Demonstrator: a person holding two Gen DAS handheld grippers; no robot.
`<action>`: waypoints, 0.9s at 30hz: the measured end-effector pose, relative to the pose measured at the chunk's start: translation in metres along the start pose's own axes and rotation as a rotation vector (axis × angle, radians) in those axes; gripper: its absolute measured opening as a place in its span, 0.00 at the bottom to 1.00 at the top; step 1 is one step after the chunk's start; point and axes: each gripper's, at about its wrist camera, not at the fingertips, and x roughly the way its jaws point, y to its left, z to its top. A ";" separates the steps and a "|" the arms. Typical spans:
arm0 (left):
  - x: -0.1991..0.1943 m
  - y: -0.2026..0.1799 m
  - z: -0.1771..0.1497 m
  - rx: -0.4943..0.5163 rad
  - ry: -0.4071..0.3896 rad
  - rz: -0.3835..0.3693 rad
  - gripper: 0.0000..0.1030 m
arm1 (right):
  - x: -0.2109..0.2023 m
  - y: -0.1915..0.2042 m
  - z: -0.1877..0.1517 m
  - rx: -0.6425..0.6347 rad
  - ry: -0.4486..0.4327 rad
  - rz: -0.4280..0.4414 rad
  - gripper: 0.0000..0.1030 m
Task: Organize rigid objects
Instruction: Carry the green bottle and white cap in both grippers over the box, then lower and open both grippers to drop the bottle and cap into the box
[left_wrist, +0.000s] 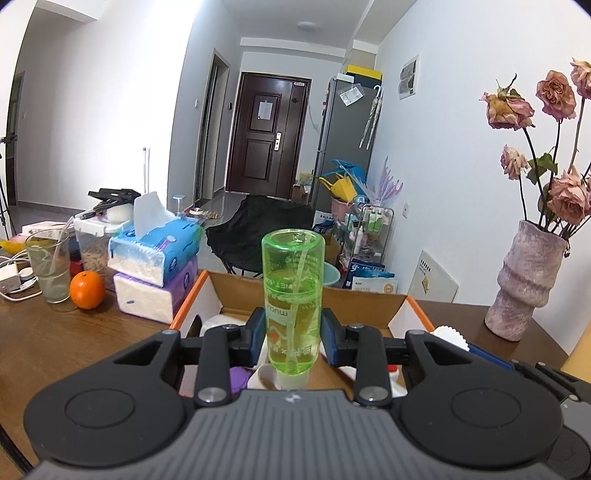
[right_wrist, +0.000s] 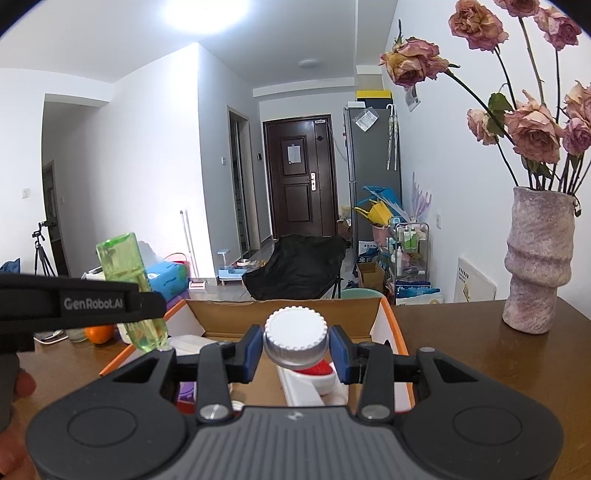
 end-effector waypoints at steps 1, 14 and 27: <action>0.002 -0.001 0.001 0.001 -0.002 0.000 0.32 | 0.002 0.000 0.001 -0.003 0.000 -0.001 0.37; 0.053 -0.003 0.014 0.020 0.007 0.023 0.32 | 0.044 -0.015 0.013 -0.038 0.017 -0.016 0.37; 0.096 0.000 0.017 0.046 0.030 0.057 0.32 | 0.086 -0.028 0.014 -0.079 0.061 -0.034 0.37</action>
